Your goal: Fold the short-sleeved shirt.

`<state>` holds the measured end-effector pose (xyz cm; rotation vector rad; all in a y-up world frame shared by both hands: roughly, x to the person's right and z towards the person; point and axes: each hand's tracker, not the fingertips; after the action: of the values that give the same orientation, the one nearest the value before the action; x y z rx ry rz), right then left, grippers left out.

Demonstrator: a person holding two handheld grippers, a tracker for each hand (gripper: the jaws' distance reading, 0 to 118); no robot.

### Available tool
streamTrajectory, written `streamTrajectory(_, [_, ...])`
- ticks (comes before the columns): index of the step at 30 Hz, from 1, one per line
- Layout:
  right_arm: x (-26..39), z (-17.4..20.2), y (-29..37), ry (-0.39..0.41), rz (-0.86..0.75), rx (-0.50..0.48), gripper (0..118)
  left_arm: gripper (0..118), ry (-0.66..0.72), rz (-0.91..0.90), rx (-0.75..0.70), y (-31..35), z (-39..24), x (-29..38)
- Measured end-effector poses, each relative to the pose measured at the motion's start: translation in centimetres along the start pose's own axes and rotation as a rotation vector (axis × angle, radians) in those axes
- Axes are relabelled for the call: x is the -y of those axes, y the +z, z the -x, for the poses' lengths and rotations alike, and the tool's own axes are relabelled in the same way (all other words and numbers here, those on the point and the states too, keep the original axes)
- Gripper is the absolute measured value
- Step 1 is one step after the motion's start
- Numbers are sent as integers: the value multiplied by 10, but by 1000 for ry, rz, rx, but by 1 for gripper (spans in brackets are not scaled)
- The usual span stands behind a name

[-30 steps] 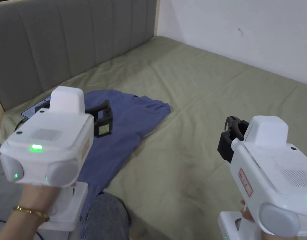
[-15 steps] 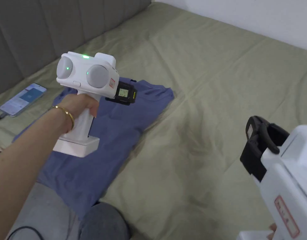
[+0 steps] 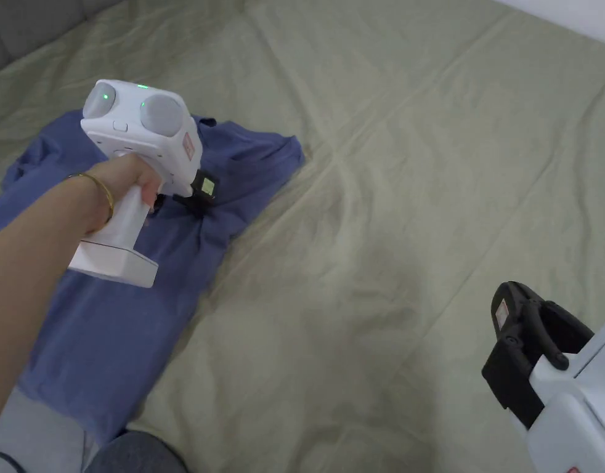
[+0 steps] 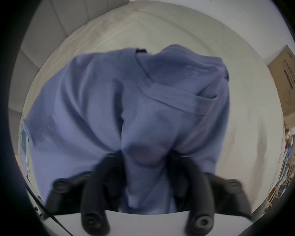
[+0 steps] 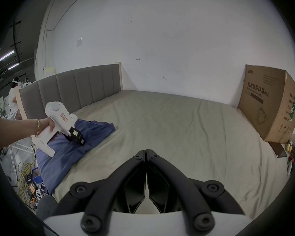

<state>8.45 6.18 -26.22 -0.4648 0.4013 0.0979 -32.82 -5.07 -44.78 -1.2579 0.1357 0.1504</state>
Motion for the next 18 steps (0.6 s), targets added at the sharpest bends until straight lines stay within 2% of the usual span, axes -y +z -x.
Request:
streamTrajectory(1, [1,-1,0,-6,5,7,0,13,6,-9,-12,2,-1,1])
streamTrajectory(2, [2,-2,1,-10,5,10,0,1,25,-19,-43,8,-2,3])
streamTrajectory(9, [-5,-8,34,13,-45,26,0,0,220,-241,-31,47,15,31])
streamTrajectory(13, [-10,-9,62,26,-98,29,0,0,316,-350,67,104,26,53])
streamTrajectory(15, [-10,-10,76,39,-116,38,0,0,334,-429,76,139,28,66])
streamTrajectory(18, [-10,-10,99,48,-143,43,0,0,293,-540,36,197,30,82])
